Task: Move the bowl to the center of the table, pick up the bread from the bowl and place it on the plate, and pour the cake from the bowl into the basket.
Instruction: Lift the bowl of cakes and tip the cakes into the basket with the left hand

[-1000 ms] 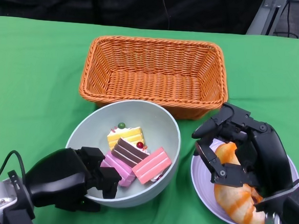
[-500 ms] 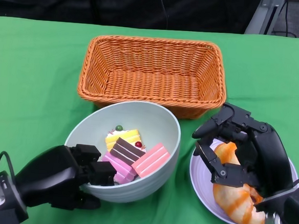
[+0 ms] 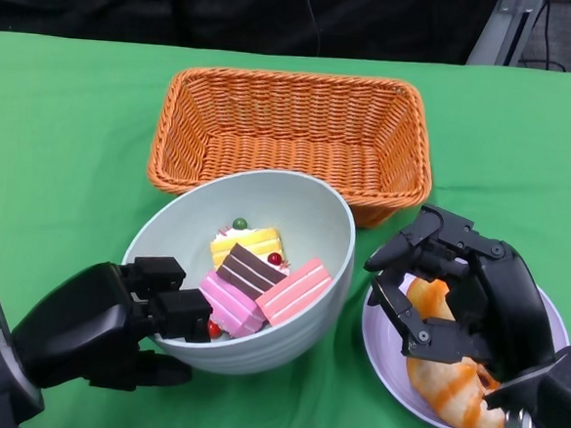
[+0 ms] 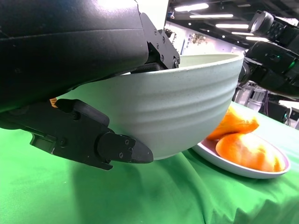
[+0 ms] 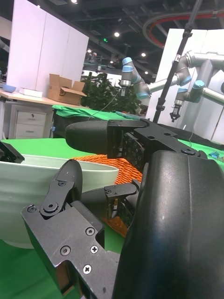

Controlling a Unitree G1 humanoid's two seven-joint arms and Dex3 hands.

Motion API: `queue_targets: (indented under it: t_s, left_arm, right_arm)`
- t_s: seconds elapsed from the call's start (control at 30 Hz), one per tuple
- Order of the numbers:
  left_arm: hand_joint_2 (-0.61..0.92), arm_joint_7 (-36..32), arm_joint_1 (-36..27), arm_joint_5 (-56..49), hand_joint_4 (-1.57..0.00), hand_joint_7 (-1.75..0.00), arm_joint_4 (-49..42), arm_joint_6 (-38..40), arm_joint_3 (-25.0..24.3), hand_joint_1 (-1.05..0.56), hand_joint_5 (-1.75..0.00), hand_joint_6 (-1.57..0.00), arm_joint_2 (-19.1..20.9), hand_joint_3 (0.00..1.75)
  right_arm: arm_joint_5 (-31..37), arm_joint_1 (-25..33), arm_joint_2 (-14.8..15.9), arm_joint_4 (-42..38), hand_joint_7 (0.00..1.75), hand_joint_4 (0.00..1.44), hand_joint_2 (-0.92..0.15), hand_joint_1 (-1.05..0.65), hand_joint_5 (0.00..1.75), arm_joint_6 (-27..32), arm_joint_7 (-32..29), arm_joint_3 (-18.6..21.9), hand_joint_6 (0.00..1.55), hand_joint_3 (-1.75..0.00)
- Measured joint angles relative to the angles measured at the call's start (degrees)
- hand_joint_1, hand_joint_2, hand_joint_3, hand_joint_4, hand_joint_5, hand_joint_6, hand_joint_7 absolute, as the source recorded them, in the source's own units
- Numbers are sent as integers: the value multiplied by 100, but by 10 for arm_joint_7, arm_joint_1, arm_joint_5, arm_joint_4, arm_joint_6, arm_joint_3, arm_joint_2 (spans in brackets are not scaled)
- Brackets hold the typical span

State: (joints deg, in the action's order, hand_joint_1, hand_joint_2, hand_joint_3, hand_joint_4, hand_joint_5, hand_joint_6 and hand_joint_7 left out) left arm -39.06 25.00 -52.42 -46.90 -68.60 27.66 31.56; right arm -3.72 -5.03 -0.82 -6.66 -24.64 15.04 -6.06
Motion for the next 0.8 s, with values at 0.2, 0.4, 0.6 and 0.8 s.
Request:
queue_targets:
  t_s: [0.2,0.4,0.6,0.8]
  left_arm:
    - [90,0,-7,6,-61,-147,0,-10,-18,-10,-175,-57,2,48]
    - [83,0,-1,22,-64,-133,-3,-12,-51,-10,-175,-67,1,72]
    - [70,17,38,60,-65,-134,-15,-12,-76,-7,-175,-71,0,88]
    - [65,37,51,75,-66,-138,-27,-13,-85,-9,-175,-69,-7,93]
  right_arm:
    - [0,-7,-1,-16,118,68,-51,-8,148,-3,3,0,69,-97]
    - [5,-11,-1,-45,120,68,-52,-6,149,-15,14,-14,68,-96]
    - [16,-9,-2,-47,122,67,-57,-5,148,-17,19,-32,66,-89]
    - [28,-1,-2,-50,123,67,-64,-8,150,-19,21,-43,65,-78]
